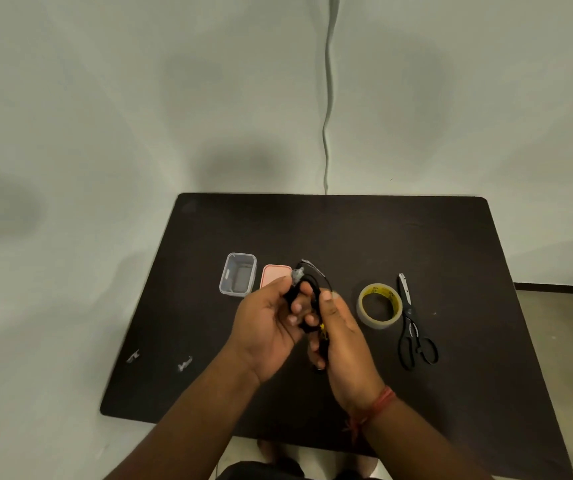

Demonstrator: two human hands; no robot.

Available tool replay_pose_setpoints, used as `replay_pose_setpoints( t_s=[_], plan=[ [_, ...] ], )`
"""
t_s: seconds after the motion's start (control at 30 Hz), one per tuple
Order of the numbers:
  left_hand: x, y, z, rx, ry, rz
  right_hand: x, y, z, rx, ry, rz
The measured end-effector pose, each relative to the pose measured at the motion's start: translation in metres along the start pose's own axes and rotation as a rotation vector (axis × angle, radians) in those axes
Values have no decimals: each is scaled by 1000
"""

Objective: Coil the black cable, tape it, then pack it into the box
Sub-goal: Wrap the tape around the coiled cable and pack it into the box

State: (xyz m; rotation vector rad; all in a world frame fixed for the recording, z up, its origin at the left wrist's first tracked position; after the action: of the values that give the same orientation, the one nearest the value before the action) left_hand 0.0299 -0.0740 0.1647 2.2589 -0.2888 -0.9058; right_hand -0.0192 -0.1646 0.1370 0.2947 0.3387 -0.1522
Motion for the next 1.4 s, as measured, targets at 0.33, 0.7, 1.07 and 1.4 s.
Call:
replay_pose_setpoints(
  t_s=[0.33, 0.7, 1.07, 1.4],
  plan=[
    [0, 0, 16, 184, 62, -224, -1, -15, 6, 10, -12, -149],
    [0, -14, 31, 196, 265, -546, 9, -31, 10, -182, -114, -40],
    [48, -110, -45, 547, 352, -752, 107, 53, -42, -235, 138, -45],
    [143, -198, -118, 1020, 329, -649, 229, 124, -98, -183, 202, -378]
  ],
)
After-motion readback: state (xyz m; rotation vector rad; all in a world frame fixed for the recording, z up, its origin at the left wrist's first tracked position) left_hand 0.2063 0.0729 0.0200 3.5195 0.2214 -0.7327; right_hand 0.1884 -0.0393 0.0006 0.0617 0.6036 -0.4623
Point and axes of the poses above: each hand's wrist, its own x-axis towards the middle knuckle, its own y-axis out of the palm, z = x × y, the point moved 4 cm from there along x, towards the middle knuckle, and after that the axes turned 6 degrees about -x, right-handed, at the moved point
